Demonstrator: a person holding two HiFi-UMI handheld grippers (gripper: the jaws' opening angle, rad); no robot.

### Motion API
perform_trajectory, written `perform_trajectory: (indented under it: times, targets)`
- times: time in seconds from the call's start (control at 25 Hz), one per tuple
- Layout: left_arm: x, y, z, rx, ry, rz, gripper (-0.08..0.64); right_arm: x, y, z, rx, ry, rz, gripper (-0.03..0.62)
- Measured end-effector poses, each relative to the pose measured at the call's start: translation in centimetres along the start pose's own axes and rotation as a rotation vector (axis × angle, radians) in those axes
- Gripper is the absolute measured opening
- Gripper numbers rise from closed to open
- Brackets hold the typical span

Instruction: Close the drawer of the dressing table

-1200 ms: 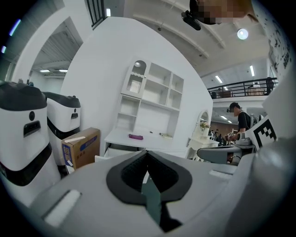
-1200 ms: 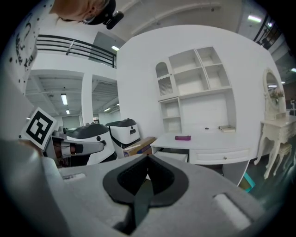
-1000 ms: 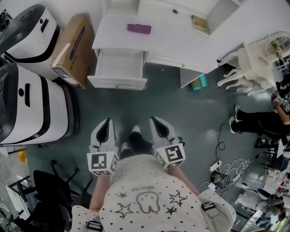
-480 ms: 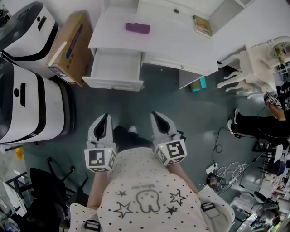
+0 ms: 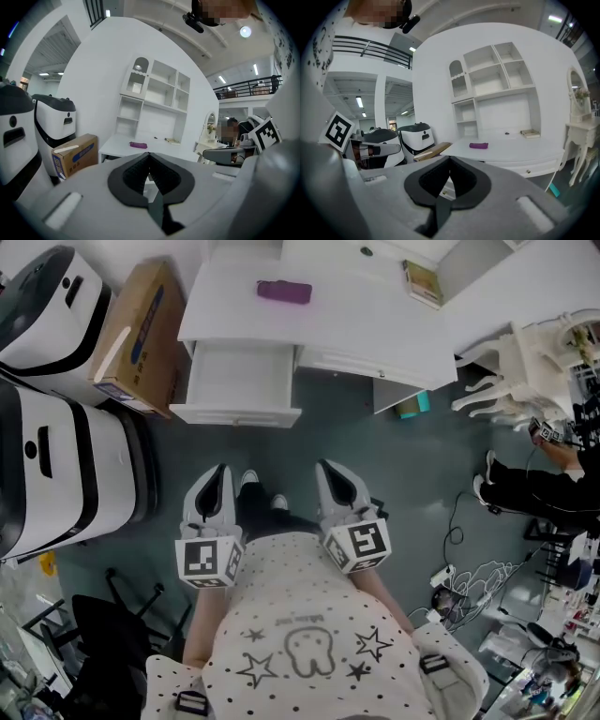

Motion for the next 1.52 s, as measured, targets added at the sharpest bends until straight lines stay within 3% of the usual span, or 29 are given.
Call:
perform_trajectory:
  times: [0.36, 0.84, 1.24, 1.52]
  targets:
    - [2.8, -4.3, -3.6, -0.051, -0.013, -0.031, -0.006, 2.9, -4.8, 0.5, -0.078, -0.016, 0.022, 0.003]
    - [3.4, -7.7, -6.9, -0.115, -0.026, -0.074, -0.006, 2.8, -8.7, 0.1, -0.142, -0.066, 0.023, 0.003]
    - [2.9, -9.0, -7.1, -0.071, -0.012, -0.098, -0.005, 2.9, -10.0, 1.7, -0.122, -0.067, 0.002, 0.003]
    - [4.0, -10.9, -5.5, -0.028, 0.014, -0.068, -0.005, 4.5, -11.1, 4.9, -0.086, -0.064, 0.006, 0.003]
Point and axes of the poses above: the fingertips, and each gripper's own axes: y backward along the fingers, z to its right, x out of its top, the point moved 3 cm from there along y, backward along the fingers, and after that the axes turned 1 degree about y, right-handed, at the moved point
